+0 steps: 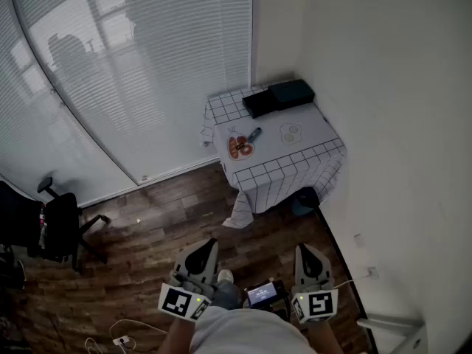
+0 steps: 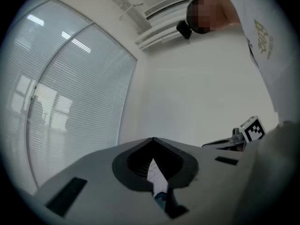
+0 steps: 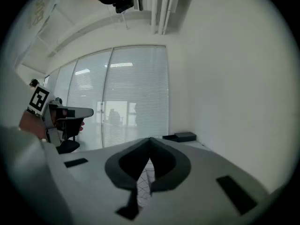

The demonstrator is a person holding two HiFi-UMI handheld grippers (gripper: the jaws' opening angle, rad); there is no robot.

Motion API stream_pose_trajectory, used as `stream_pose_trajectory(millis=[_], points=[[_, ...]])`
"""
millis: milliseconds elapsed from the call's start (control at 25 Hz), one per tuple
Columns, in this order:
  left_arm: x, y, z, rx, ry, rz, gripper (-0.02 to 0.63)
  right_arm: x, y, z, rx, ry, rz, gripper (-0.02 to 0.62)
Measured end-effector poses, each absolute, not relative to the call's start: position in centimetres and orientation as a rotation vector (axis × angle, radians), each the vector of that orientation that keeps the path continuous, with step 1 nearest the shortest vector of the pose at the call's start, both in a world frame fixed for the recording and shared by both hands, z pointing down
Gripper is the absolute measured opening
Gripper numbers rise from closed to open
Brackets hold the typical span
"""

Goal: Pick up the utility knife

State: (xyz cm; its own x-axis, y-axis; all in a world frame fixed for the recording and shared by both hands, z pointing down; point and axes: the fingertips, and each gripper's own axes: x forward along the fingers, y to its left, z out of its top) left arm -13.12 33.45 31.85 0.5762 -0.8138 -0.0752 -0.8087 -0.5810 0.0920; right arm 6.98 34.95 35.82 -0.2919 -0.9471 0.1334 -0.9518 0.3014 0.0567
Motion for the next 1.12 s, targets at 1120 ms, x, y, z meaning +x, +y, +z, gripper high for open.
stream_pose_trajectory(millis=[1120], points=[[-11.1, 38.6, 33.0, 2.708, -1.417, -0.048, 0.008, 8.1, 41.6, 34.7, 1.847, -2.401, 0.076, 0.006]])
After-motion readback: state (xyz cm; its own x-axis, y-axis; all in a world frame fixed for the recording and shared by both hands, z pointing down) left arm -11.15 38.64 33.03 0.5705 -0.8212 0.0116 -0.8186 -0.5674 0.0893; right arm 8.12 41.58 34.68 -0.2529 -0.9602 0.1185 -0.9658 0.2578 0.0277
